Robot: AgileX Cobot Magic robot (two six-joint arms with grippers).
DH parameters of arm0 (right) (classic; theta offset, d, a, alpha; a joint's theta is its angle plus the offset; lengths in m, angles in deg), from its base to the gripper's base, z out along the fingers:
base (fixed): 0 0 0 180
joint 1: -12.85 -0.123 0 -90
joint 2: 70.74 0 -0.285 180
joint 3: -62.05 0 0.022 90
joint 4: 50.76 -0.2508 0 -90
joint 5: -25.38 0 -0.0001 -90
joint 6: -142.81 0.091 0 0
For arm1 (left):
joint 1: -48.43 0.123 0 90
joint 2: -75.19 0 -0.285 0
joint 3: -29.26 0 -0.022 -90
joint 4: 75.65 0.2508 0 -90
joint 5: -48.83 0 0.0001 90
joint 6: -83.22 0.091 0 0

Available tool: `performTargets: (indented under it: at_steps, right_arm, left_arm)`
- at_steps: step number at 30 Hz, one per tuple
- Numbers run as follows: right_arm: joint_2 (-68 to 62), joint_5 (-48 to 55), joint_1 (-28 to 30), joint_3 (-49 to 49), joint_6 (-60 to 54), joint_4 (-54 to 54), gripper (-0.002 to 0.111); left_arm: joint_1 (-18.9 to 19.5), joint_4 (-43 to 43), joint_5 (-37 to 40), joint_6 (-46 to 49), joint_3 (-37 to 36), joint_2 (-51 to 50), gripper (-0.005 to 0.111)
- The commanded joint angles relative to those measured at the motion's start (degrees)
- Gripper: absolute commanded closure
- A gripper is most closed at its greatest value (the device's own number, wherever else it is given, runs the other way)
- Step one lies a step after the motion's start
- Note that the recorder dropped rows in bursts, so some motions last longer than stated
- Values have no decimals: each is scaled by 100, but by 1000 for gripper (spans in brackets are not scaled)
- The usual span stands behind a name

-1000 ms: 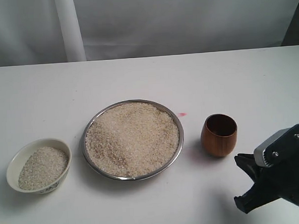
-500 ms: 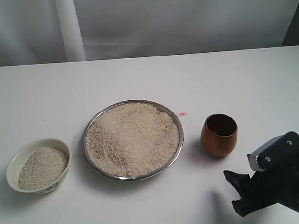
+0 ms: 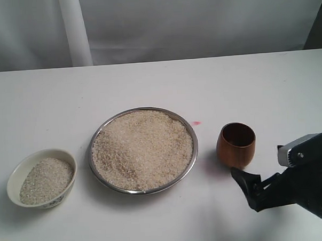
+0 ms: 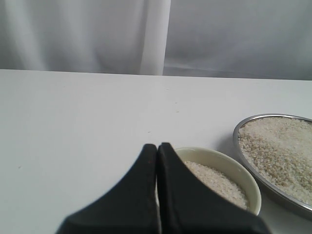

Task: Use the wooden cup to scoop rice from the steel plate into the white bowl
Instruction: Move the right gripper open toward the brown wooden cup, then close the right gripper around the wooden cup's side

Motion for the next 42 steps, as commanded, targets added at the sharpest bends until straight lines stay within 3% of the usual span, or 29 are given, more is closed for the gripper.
performTargets:
  at_steps: [1,22,42]
  right_arm:
    - [-14,-462,11,-8,54,137,4]
    - [-14,-465,11,-525,71,272,4]
    - [-1823,-1247,-36,-1444,-119,317,5]
  left_arm:
    - [-24,-28,-32,-20,16,17,107]
    - [-24,-28,-32,-24,16,17,107]
    - [-24,-28,-32,-24,16,17,107]
